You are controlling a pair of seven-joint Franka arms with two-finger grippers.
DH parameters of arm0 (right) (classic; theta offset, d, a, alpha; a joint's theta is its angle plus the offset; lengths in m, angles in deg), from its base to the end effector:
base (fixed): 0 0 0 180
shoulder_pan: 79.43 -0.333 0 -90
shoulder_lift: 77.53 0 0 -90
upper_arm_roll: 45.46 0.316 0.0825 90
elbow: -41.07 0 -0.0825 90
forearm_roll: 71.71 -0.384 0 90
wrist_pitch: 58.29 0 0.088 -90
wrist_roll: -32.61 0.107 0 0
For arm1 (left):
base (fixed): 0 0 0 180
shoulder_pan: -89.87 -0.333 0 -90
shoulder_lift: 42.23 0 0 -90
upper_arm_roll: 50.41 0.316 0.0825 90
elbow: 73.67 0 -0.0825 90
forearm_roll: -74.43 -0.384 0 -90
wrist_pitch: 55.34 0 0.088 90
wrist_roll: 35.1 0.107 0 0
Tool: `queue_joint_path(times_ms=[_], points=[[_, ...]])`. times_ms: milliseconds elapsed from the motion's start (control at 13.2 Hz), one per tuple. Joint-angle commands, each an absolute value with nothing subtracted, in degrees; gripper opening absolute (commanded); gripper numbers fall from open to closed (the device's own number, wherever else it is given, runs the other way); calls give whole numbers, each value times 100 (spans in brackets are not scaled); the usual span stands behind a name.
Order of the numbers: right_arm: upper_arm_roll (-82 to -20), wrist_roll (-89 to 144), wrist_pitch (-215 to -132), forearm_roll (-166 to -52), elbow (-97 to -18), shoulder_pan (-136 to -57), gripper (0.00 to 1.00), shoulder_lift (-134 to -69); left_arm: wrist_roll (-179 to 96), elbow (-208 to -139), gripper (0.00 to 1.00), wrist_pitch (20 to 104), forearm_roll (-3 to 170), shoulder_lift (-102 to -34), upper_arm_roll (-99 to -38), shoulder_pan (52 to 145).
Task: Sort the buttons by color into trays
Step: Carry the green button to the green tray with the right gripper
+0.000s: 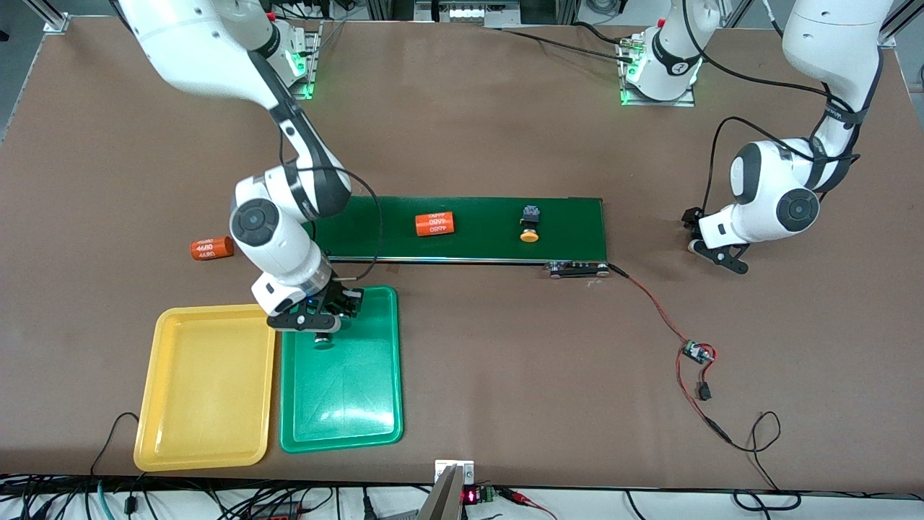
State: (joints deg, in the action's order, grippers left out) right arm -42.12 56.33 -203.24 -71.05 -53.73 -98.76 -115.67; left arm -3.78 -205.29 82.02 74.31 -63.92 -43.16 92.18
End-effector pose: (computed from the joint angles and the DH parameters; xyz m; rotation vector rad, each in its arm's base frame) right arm 0.6533 0.2670 0.2437 -3.0210 0.0390 -0.2776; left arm 0.4932 0.0461 0.1646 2.9902 -0.7073 -0.4282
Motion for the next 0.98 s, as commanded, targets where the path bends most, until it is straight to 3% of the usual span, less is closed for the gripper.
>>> queue_joint_path(times_ms=[0,227,302,378,454,529,756,907], points=[[-4212,5494,-20838,-6926,-5165,-9876,16,-12024,-284,-20533,26,7942,7312,-6237,-4302,9233],[-4282,5503,-20919,-6925,-5165,-9903,25,-12113,-302,-20420,18,7389,7338,-5894,-4390,9286],[-4283,5511,-20919,-6925,-5165,-9912,36,-12113,-319,-20236,18,7082,7347,-5859,-4512,9330],[-4291,5503,-20919,-6925,-5165,-9903,56,-12113,-345,-19938,18,6739,7382,-5858,-4644,9330],[-4326,5485,-20919,-6925,-5165,-9938,68,-12104,-363,-19657,18,6475,7399,-5858,-4697,9339],[-4440,5450,-20902,-6925,-5174,-9973,69,-12078,-381,-19437,18,6394,7539,-5858,-4854,9339],[-4476,5441,-20832,-6934,-5227,-9947,99,-11937,-765,-19023,19,6315,8074,-5858,-5328,9374],[-4520,5450,-20526,-6934,-5236,-9947,100,-11736,-1904,-18724,18,5947,8103,-5858,-5777,9400]])
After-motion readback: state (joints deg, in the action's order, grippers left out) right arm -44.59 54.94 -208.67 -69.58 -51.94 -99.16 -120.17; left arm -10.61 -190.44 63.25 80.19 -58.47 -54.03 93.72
